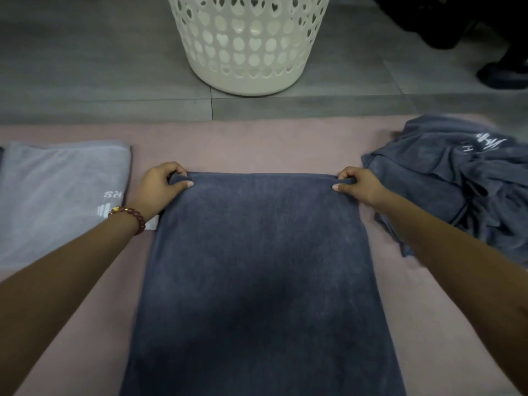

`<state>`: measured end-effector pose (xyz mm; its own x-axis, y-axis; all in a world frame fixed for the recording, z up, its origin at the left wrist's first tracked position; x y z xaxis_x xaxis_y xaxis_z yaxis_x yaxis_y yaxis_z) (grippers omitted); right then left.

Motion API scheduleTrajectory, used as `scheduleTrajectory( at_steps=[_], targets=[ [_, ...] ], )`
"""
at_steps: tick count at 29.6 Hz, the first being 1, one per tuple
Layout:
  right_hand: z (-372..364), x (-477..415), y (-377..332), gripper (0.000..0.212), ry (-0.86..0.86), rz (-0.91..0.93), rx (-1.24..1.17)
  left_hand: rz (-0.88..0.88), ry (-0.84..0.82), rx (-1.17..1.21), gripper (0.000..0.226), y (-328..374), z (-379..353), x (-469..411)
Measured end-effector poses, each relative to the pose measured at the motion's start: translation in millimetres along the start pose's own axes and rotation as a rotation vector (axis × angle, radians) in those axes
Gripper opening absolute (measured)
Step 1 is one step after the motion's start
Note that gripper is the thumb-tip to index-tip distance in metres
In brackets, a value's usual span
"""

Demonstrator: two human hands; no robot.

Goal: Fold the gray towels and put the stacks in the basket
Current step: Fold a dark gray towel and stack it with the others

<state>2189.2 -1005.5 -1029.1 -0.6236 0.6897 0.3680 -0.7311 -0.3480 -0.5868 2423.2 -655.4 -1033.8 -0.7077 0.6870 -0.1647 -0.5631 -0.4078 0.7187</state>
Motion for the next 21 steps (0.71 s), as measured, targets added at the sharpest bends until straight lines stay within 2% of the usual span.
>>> scheduleTrajectory(
  at_steps=[3,7,9,13,21],
  targets=[
    [0.7,2.6,0.1,0.01,-0.006,0.037,0.073,0.042,0.002,0.077,0.012,-4.3,6.8,1.3],
    [19.2,5.0,0.7,0.015,0.214,0.056,-0.031,0.094,0.205,0.184,0.026,-7.0,28.5,-0.1],
    [30.1,0.9,-11.9,0.014,0.318,0.066,-0.105,0.086,0.239,0.191,0.03,-6.1,41.1,-18.6],
    [38.4,-16.7,-46.0,0.014,0.375,0.055,-0.147,0.048,0.219,0.056,0.027,-12.7,54.0,-61.7],
    [32.4,-36.8,-71.2,0.015,0.501,-0.05,0.025,0.126,0.32,-0.055,0.017,-25.9,49.3,-79.7]
  ],
)
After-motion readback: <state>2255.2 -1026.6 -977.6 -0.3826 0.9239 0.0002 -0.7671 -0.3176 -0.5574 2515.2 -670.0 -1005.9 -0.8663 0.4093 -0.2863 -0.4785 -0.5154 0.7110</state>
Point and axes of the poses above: each hand's wrist, its own x-axis away from the middle knuckle, its own z-axis out of the back of the hand, y = z × x, the point moved 6 cm from there along -x, towards the middle knuckle, and after that the axes turned 12 degrees about -z, right-handed, at the moved point
